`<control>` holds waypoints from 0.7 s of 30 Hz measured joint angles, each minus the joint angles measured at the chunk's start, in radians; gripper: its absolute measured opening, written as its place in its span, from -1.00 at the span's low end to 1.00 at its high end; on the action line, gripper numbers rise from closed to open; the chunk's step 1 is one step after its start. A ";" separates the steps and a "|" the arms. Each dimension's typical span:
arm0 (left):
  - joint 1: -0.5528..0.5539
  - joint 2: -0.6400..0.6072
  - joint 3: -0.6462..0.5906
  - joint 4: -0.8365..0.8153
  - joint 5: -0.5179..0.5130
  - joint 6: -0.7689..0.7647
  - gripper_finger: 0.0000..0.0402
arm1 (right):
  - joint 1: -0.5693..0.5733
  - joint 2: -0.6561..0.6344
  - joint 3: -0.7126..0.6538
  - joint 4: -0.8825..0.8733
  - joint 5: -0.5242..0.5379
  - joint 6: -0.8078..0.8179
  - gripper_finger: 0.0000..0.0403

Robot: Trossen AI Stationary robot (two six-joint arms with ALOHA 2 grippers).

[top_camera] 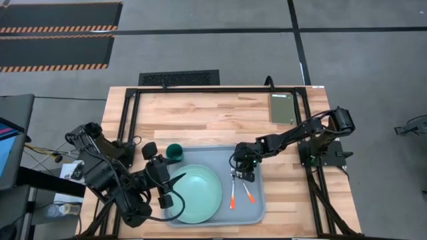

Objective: Pick and place plate/cup/fork/spoon on tray
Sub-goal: Put the orange spoon to the right side of the blue plate on the blue serving tray

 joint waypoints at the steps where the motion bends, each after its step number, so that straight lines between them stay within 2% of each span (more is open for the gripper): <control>1: 0.000 0.000 0.000 0.000 0.000 0.000 -0.10 | 0.001 0.000 0.000 0.000 0.000 0.002 -0.59; 13: 0.005 0.000 0.000 0.000 0.000 0.007 -0.10 | 0.006 -0.001 0.002 0.007 -0.002 0.042 -0.91; 21: 0.005 0.000 0.000 0.000 -0.001 0.008 -0.10 | 0.012 -0.002 0.002 0.013 -0.002 0.082 -0.94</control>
